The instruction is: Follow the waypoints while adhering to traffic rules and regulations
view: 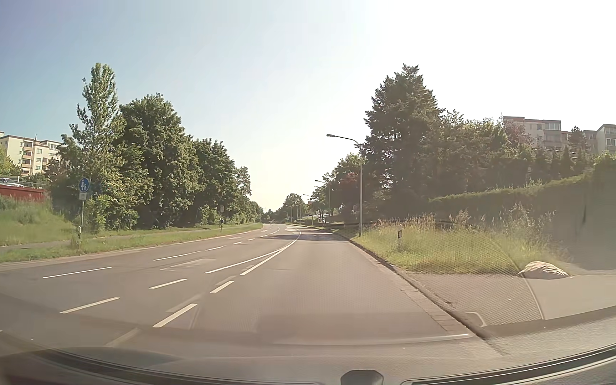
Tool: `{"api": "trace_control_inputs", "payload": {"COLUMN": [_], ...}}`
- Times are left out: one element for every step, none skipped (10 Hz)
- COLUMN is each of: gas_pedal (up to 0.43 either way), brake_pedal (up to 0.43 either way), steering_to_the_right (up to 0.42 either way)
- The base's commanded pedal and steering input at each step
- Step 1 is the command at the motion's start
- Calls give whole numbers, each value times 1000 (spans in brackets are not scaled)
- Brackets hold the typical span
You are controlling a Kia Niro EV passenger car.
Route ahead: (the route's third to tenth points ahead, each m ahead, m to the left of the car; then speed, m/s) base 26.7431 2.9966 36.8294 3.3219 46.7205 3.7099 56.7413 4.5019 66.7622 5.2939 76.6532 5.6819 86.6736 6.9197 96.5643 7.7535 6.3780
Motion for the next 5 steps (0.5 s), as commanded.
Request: {"api": "trace_control_inputs", "payload": {"gas_pedal": [268,268,268,268,268], "brake_pedal": [30,30,30,30,30], "steering_to_the_right": [-1,-1,-1,-2,-1]}}
